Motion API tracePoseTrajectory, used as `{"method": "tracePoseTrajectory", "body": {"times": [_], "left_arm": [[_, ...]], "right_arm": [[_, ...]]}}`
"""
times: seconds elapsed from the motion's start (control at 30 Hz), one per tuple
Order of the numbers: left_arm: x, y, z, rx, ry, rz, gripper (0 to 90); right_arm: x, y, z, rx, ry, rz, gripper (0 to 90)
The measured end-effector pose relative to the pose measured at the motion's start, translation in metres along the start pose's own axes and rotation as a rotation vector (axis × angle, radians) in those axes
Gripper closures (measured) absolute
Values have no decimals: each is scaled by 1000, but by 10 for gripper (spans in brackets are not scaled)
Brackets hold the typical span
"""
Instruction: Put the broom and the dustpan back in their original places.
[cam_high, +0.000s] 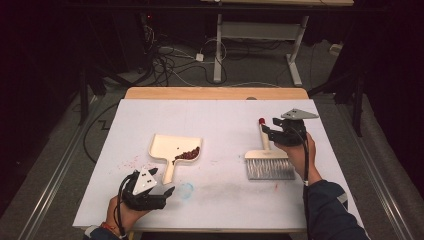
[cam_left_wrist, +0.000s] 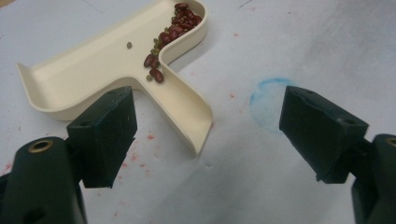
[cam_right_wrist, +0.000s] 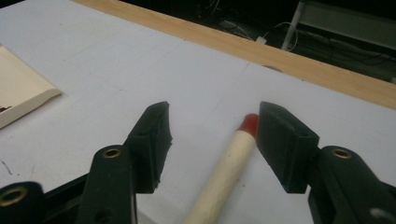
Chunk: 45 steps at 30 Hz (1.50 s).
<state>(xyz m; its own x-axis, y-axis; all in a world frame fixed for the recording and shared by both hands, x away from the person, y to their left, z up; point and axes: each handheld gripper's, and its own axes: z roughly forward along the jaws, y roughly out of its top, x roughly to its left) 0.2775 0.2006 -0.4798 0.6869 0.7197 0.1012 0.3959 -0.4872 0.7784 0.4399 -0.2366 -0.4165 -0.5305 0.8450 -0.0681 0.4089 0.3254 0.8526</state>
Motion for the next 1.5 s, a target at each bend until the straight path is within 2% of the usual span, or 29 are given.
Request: {"method": "tracePoseTrajectory", "body": {"times": [0.13,0.3,0.4,0.57,1.07,1.5], "left_arm": [[2,1,2,4,1,-31,175],[2,2,3,-1,0,-29,176],[0,2,3,4,-2,-16,175],[1,2,4,4,-3,-21,175],[1,3,5,11,-1,-7,175],[-1,3,6,18,-1,10,175]], "right_arm": [[3,1,-1,-3,-19,-5,397],[4,2,-5,-35,-39,7,306],[5,3,-8,-51,-64,-3,240],[4,4,-13,-76,-78,5,190],[12,9,-30,-136,-44,-6,170],[23,12,-48,-173,-21,-55,175]]}}
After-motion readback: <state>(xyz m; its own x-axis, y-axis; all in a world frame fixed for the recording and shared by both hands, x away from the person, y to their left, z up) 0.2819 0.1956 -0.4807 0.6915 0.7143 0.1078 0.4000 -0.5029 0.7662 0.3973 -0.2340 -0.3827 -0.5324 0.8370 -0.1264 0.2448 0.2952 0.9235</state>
